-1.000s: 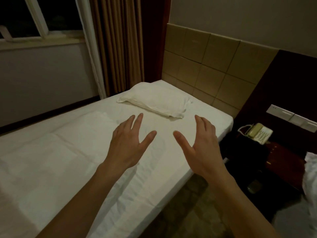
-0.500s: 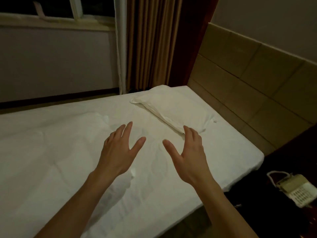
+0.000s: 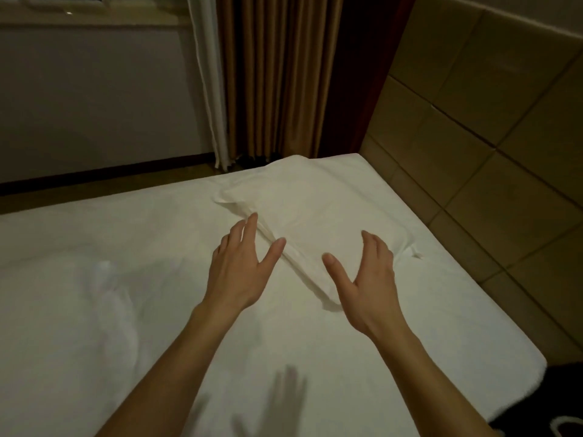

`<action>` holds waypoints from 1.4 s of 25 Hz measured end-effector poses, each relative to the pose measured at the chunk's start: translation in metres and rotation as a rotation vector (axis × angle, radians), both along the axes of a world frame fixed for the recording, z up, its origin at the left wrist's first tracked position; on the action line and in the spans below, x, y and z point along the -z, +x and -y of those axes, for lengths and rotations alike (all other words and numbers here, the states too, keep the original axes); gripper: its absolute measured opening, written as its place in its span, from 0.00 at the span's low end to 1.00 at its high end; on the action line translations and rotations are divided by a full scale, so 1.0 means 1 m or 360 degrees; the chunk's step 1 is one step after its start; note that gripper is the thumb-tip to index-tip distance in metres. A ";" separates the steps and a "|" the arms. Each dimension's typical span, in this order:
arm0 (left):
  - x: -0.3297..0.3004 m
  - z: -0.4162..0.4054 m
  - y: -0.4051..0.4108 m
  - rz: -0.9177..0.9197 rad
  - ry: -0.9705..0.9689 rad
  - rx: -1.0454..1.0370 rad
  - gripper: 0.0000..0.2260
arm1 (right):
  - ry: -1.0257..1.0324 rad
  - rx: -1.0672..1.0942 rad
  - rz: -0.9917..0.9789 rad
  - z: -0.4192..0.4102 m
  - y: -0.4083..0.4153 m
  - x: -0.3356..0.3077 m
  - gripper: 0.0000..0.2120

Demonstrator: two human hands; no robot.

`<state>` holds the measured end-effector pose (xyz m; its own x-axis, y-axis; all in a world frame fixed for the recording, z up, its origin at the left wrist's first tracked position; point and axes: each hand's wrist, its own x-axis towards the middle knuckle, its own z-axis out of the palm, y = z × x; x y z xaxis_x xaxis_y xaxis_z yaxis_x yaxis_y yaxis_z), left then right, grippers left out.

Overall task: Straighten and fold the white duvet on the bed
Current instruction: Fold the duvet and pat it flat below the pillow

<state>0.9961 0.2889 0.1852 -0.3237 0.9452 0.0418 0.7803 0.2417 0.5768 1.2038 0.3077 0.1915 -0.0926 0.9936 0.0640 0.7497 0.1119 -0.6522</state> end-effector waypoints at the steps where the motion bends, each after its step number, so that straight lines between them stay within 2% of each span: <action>1: 0.022 -0.046 0.014 0.0012 -0.0016 -0.0001 0.37 | -0.0042 0.0046 -0.0008 -0.042 0.019 0.024 0.46; 4: 0.105 -0.163 0.038 0.0092 -0.0080 -0.0085 0.39 | -0.0058 0.0195 -0.0033 -0.142 0.049 0.112 0.49; 7: 0.208 -0.251 0.046 0.0153 -0.0185 -0.0308 0.42 | -0.0103 0.0322 0.0028 -0.213 0.056 0.218 0.53; 12: 0.333 -0.315 0.042 0.0119 -0.0266 -0.0530 0.44 | -0.0126 0.0448 0.0240 -0.247 0.044 0.352 0.58; 15: 0.371 -0.332 0.036 0.0421 -0.0282 -0.0726 0.50 | -0.0065 0.0658 0.0181 -0.249 0.033 0.386 0.59; 19: 0.382 -0.359 0.038 0.0726 -0.0169 -0.0833 0.51 | -0.0084 0.0706 0.0185 -0.262 0.023 0.397 0.63; 23: 0.368 -0.359 0.026 0.0996 0.0126 -0.0792 0.47 | -0.0061 0.0668 0.0072 -0.283 -0.003 0.402 0.64; 27: 0.326 -0.365 0.000 0.1068 0.0422 -0.0720 0.41 | 0.0013 0.0533 -0.0436 -0.317 -0.049 0.393 0.66; 31: 0.286 -0.352 -0.086 0.0877 0.0877 -0.0903 0.39 | -0.0035 0.0134 -0.0781 -0.355 -0.144 0.376 0.61; 33: 0.289 -0.330 -0.137 0.0795 0.1106 -0.1148 0.39 | -0.0110 -0.0279 -0.0618 -0.382 -0.199 0.361 0.57; 34: 0.300 -0.317 -0.159 0.0777 0.1087 -0.1293 0.41 | -0.0108 -0.0489 -0.0405 -0.393 -0.224 0.355 0.56; 35: 0.316 -0.304 -0.176 0.0766 0.0941 -0.1455 0.44 | -0.0095 -0.0655 -0.0152 -0.399 -0.247 0.350 0.55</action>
<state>0.8197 0.5932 -0.1309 -0.9694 0.2308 0.0833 0.1298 0.1941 0.9724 0.9567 0.7062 -0.1589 -0.4790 0.8771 0.0349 0.5860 0.3491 -0.7312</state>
